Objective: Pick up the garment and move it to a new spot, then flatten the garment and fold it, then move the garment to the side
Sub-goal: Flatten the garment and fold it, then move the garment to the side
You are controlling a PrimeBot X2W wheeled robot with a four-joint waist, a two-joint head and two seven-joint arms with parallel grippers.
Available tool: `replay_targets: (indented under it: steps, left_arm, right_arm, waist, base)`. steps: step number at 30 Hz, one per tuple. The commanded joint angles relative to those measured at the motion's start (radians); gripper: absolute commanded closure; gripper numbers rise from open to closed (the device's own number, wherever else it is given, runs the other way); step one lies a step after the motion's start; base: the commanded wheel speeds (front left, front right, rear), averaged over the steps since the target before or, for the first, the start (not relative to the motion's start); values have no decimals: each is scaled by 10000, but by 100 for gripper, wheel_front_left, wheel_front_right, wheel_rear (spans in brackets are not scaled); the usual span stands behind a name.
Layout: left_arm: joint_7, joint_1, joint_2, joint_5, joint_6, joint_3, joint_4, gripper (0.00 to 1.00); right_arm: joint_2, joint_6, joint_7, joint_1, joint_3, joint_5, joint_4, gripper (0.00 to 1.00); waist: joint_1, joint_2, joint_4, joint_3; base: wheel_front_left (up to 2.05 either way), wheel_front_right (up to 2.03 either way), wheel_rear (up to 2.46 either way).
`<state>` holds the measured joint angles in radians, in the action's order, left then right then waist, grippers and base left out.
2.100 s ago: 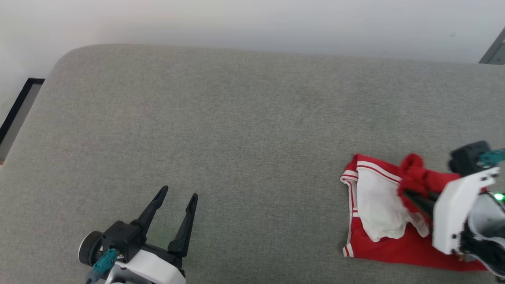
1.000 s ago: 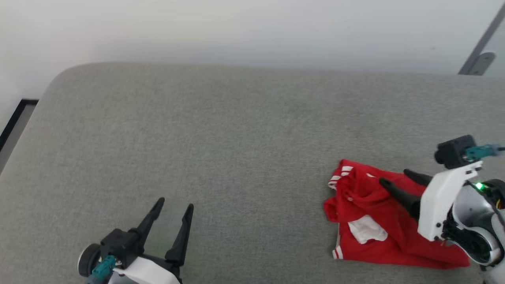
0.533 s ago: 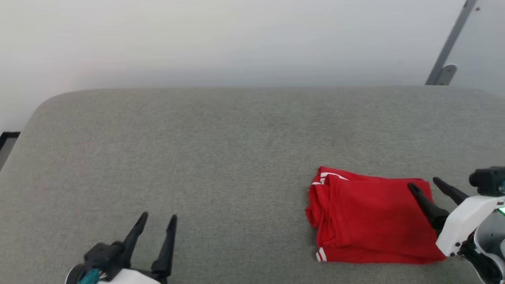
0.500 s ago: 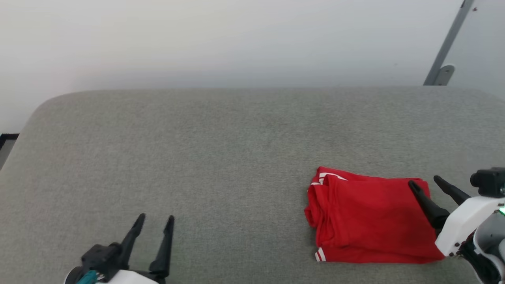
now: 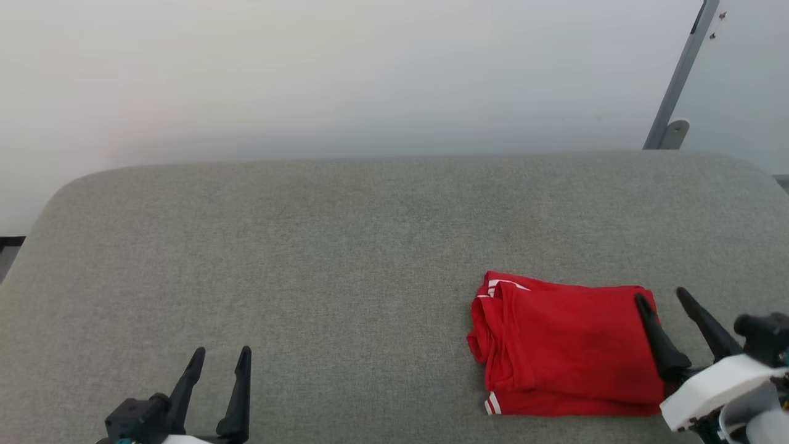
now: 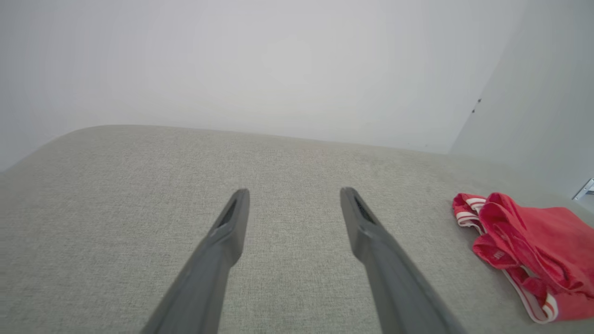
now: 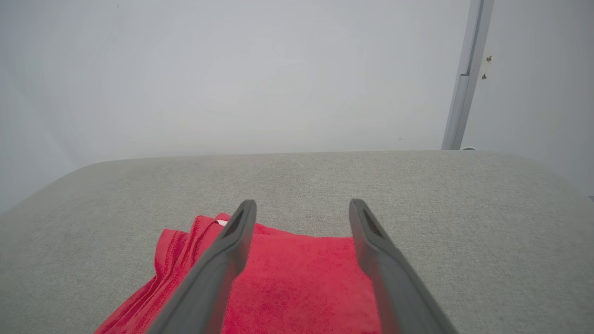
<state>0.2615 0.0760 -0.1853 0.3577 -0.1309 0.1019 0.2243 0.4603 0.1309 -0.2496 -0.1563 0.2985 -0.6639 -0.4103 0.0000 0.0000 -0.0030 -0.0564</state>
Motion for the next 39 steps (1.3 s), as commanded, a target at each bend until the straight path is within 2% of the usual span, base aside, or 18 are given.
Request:
replay_targets:
  steps: [1,14,19,30,39]
  left_arm:
    - [49,160,24,-105,8,-55,-65,0]
    - [49,685,161,-404,8,-294,-581,0]
    - [48,981,259,-501,8,-370,-924,0]
    - [49,1390,556,-675,8,-466,-1486,0]
    - [49,1173,575,-626,8,-561,-1537,0]
  right_arm:
    - [-154,-6,-108,226,-218,147,119,0]
    - [-986,-6,-144,2555,-2323,1117,2058,0]
    - [-1293,-6,342,3452,-3061,1354,2904,0]
    - [-1881,-6,1098,4159,-3700,1785,4274,0]
    - [-2237,-6,1313,4272,-3911,1935,4622,0]
  waist:
    - [0,0,33,-48]
    - [0,0,372,-222]
    - [0,0,502,-146]
    - [0,0,667,17]
    - [0,0,693,52]
  base:
    - [0,0,0]
    - [0,0,0]
    - [0,0,0]
    - [0,0,0]
    - [0,0,0]
